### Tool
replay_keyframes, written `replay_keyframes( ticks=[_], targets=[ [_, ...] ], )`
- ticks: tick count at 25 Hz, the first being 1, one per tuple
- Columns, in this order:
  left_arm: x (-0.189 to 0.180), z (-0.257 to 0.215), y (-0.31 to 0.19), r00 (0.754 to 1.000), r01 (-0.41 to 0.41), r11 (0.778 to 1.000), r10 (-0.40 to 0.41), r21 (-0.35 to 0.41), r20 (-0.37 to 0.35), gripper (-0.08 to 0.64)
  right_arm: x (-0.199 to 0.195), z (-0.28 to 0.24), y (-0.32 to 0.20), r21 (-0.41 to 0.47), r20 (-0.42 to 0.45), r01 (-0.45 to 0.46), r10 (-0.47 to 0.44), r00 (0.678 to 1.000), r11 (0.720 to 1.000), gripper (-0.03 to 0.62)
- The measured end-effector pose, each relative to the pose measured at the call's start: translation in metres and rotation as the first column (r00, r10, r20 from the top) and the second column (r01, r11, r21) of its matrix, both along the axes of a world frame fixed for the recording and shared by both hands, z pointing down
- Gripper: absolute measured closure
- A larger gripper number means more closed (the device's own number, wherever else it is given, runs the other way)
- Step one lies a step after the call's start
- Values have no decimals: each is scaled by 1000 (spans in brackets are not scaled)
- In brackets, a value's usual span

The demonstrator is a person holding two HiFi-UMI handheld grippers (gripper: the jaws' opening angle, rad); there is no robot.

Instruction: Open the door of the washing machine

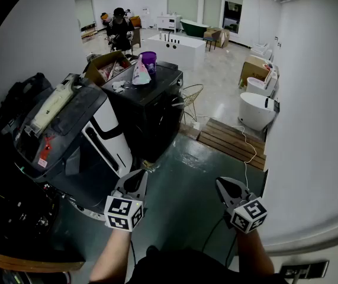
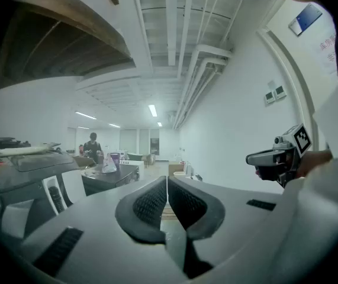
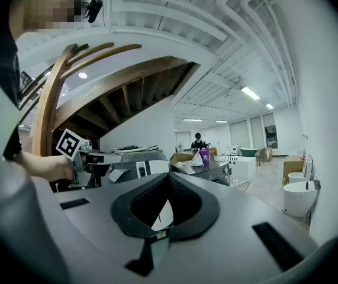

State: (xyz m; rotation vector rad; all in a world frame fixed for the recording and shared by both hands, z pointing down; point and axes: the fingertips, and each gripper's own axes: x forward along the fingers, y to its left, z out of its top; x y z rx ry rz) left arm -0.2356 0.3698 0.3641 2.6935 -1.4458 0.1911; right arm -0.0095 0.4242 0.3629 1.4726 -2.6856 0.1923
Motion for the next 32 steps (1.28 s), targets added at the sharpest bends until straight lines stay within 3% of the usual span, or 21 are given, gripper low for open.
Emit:
replay_keyframes(
  ticks=[11, 19, 21, 24, 32],
  targets=[
    [-11, 1, 7, 1000, 6, 1000, -7, -19, -9, 538, -4, -1, 6, 22, 7, -3, 3, 1000, 1000, 577],
    [-5, -2, 14, 1000, -11, 1000, 10, -19, -16, 535, 2, -5, 8, 21, 58, -21, 19, 998, 1000, 572],
    [-1, -3, 15, 1000, -23, 1000, 23, -18, -19, 526, 3, -4, 8, 16, 60, -22, 21, 998, 1000, 541],
    [7, -3, 17, 999, -50, 999, 49, -20, -19, 428, 6, -1, 9, -2, 63, -23, 23, 998, 1000, 490],
    [30, -3, 18, 996, -93, 995, 93, -28, 0, 316, 15, 3, 8, -24, 78, -4, 6, 997, 1000, 355]
  ],
)
